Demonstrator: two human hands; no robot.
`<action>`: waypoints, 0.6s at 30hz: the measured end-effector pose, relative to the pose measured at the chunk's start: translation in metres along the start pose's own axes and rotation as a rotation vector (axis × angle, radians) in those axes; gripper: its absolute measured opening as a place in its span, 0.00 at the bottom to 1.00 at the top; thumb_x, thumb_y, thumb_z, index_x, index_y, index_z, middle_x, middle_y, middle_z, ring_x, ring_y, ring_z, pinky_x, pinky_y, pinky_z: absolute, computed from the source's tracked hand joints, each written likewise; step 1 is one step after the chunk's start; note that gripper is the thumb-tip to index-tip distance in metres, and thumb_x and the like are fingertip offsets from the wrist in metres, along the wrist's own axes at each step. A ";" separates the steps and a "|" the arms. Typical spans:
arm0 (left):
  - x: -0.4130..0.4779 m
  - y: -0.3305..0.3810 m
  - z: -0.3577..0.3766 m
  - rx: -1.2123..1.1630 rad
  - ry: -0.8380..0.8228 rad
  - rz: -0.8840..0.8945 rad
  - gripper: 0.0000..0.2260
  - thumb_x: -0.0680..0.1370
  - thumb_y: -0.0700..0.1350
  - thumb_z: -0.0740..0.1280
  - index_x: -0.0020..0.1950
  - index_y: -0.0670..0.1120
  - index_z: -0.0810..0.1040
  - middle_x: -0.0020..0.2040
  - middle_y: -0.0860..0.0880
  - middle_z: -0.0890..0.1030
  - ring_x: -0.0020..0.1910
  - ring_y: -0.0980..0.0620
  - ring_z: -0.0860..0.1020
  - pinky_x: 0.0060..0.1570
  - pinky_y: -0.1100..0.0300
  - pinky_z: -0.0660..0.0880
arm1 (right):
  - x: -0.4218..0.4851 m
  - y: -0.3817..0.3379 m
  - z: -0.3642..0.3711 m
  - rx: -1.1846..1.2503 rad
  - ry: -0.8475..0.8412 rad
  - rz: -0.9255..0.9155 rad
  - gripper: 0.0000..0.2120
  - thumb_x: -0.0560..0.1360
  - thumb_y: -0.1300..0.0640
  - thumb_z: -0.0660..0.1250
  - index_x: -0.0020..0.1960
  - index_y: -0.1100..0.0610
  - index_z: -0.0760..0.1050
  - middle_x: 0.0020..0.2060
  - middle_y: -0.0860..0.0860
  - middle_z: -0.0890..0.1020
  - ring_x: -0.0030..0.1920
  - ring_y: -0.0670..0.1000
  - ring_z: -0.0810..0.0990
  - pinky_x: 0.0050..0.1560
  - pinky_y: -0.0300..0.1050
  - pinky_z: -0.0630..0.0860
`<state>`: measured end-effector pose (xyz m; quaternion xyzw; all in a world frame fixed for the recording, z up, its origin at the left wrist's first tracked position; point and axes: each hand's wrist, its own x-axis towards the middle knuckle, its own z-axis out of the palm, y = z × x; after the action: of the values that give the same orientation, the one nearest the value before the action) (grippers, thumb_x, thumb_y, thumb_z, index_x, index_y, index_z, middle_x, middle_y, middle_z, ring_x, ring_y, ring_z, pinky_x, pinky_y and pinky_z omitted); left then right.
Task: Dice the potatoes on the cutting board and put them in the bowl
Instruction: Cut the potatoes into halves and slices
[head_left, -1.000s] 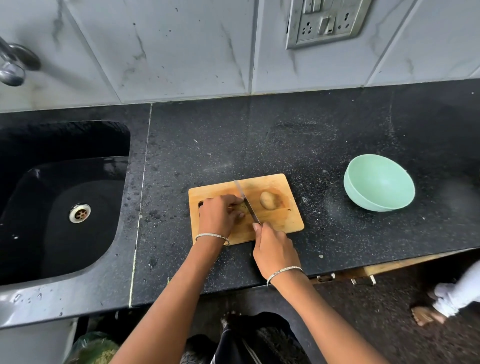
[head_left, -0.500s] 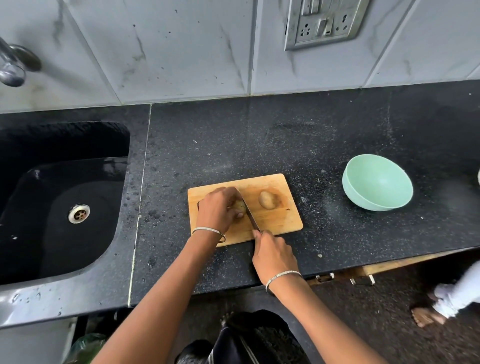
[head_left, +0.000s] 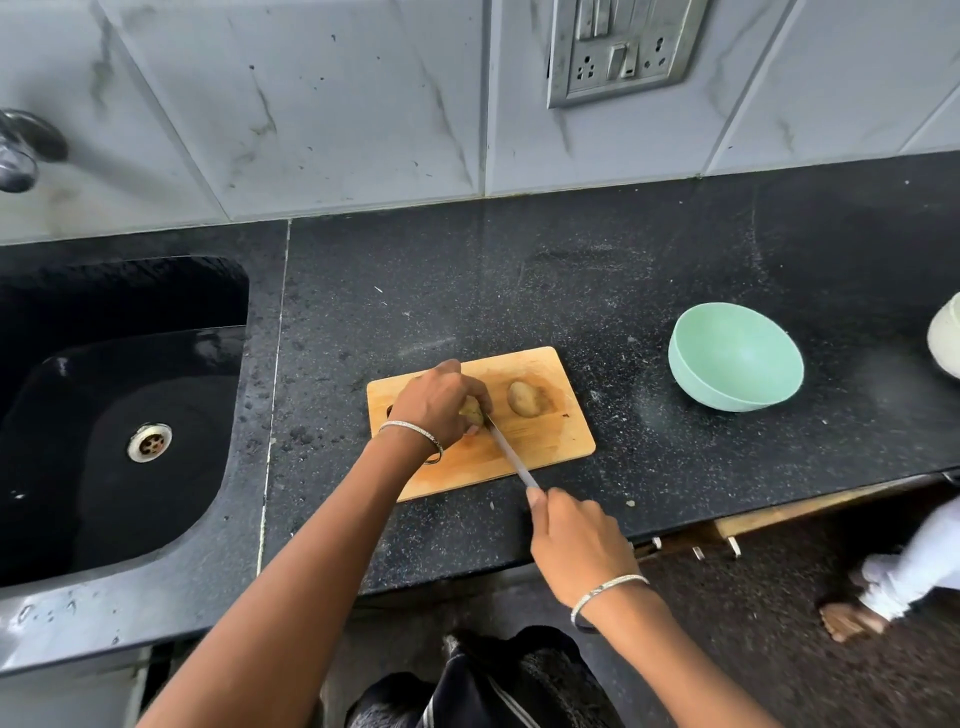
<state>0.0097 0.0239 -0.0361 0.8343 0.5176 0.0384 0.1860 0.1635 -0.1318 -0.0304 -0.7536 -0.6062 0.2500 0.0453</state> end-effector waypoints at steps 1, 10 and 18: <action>-0.001 -0.001 0.002 -0.022 0.015 -0.010 0.12 0.69 0.44 0.75 0.50 0.57 0.81 0.47 0.51 0.72 0.47 0.49 0.76 0.45 0.56 0.74 | -0.001 0.003 -0.007 -0.004 -0.002 0.011 0.23 0.83 0.43 0.45 0.52 0.56 0.73 0.47 0.58 0.80 0.50 0.64 0.79 0.40 0.51 0.67; -0.014 -0.009 0.018 -0.265 0.195 -0.123 0.26 0.65 0.43 0.78 0.59 0.56 0.73 0.45 0.54 0.79 0.43 0.53 0.79 0.45 0.53 0.79 | 0.017 -0.010 -0.016 0.060 0.043 0.008 0.24 0.83 0.43 0.45 0.51 0.57 0.74 0.48 0.58 0.80 0.51 0.63 0.78 0.41 0.50 0.66; -0.023 -0.009 0.030 -0.397 0.301 -0.206 0.17 0.65 0.45 0.79 0.49 0.50 0.77 0.45 0.54 0.82 0.42 0.56 0.80 0.45 0.56 0.79 | 0.026 -0.025 -0.002 0.117 0.007 0.047 0.23 0.83 0.43 0.45 0.52 0.57 0.73 0.51 0.58 0.79 0.53 0.64 0.78 0.42 0.50 0.66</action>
<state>-0.0014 -0.0010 -0.0643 0.7092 0.6040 0.2438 0.2698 0.1461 -0.1006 -0.0280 -0.7645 -0.5726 0.2836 0.0855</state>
